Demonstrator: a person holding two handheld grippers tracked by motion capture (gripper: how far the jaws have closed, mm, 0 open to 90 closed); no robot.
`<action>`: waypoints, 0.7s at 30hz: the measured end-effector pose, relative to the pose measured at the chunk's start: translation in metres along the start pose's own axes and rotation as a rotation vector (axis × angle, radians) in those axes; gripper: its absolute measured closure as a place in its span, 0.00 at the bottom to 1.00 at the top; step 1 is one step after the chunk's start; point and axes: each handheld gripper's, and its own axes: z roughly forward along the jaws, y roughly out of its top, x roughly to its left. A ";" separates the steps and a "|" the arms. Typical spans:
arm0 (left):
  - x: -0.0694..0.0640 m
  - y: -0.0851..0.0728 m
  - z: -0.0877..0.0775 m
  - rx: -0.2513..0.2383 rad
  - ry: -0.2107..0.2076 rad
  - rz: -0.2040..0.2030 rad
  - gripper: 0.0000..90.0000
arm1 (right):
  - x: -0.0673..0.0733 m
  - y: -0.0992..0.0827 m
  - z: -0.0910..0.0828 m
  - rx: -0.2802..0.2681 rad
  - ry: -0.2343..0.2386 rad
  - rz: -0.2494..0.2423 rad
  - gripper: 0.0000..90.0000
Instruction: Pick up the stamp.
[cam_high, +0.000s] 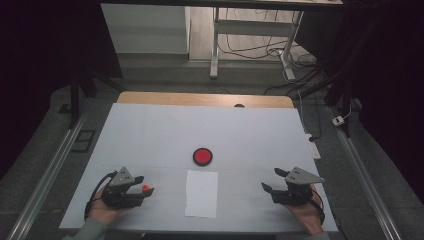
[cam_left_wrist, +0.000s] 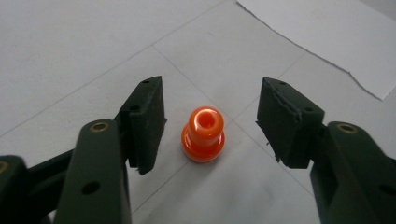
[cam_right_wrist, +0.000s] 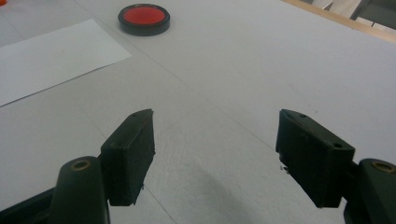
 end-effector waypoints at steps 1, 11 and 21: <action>0.000 0.000 0.000 0.002 0.000 -0.001 0.49 | 0.000 0.000 0.000 0.001 0.001 0.001 0.31; 0.003 -0.003 0.000 0.010 -0.015 0.006 0.64 | 0.000 0.000 0.001 0.000 0.000 -0.002 0.30; 0.004 -0.004 0.003 0.026 -0.011 0.013 0.78 | 0.001 0.001 0.000 -0.008 0.002 -0.005 0.30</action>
